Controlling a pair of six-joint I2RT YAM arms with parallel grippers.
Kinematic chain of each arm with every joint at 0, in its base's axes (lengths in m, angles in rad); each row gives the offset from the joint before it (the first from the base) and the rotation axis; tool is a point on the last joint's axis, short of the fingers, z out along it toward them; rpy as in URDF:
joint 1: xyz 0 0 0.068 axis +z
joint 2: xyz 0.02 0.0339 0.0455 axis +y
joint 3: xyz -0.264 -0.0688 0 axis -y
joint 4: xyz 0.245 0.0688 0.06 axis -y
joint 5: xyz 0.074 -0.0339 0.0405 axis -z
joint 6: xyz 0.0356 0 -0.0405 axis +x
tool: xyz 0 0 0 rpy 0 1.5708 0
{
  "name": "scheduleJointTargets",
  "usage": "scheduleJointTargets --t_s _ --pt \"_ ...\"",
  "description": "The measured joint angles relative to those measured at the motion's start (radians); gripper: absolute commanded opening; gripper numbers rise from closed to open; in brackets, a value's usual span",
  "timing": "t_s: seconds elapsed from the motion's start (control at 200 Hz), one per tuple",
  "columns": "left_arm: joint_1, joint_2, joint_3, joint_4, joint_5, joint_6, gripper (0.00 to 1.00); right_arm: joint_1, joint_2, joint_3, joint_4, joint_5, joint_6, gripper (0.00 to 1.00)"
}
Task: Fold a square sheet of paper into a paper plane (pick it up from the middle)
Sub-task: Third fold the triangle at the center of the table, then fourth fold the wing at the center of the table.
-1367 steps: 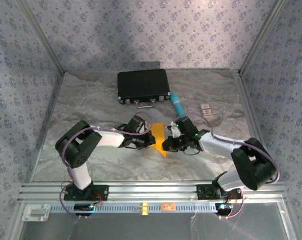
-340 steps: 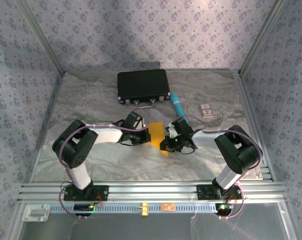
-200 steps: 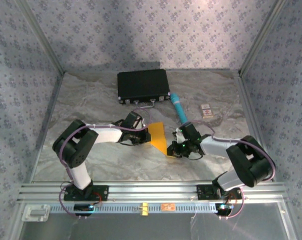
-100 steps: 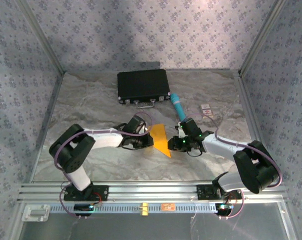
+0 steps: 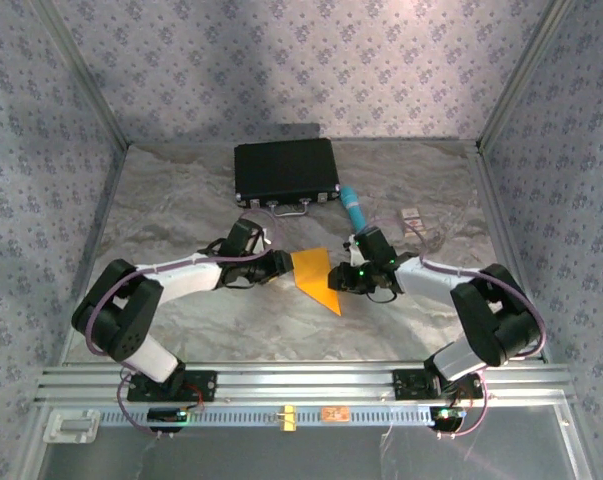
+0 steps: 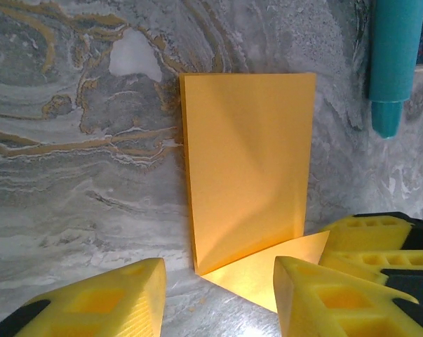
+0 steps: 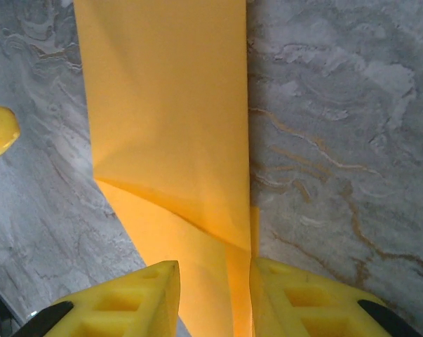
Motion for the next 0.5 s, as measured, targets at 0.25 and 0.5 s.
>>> scheduleJointTargets --t_s 0.25,0.5 --pt "0.010 0.063 0.000 0.065 0.086 -0.024 0.46 0.000 0.006 0.001 0.002 0.004 0.003 0.26" --pt "0.013 0.118 0.000 0.087 0.115 -0.040 0.45 -0.002 0.006 0.001 0.010 0.004 0.006 0.18"
